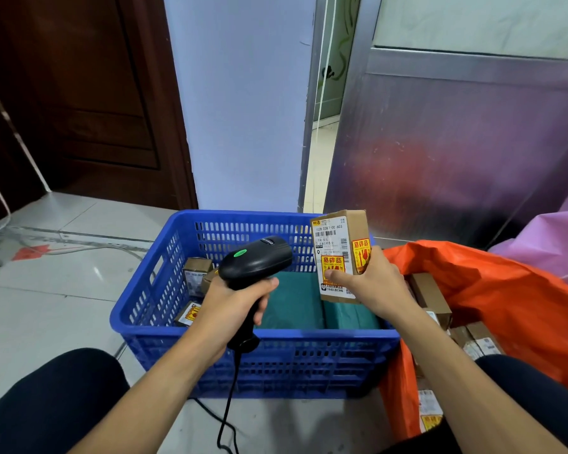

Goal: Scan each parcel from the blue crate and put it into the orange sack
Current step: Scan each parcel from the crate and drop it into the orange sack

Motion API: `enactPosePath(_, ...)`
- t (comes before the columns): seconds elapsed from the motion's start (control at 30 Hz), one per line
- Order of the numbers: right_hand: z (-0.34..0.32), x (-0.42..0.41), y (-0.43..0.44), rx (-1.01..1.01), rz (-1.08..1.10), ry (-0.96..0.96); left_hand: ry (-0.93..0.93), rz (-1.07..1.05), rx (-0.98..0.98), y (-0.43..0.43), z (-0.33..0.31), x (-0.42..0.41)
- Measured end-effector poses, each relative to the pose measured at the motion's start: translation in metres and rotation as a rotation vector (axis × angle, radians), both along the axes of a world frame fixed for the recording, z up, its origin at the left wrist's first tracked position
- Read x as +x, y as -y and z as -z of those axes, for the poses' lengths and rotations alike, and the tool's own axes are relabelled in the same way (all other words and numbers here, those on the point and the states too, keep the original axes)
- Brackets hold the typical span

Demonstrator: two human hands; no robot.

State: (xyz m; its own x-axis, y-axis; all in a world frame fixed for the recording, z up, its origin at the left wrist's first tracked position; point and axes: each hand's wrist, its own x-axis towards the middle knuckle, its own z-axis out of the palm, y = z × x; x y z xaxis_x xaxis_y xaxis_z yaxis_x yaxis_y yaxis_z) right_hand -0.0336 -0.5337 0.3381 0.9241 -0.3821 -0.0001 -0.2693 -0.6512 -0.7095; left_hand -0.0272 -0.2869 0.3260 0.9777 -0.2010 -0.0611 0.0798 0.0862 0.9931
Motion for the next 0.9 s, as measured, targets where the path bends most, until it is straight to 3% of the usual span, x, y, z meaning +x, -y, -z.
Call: enactPosePath(0.9,-0.0027,-0.0024,-0.0045,-0.084,-0.014,-0.015,-0.02,0.001,0.05,0.0041,0.0068,0.0022)
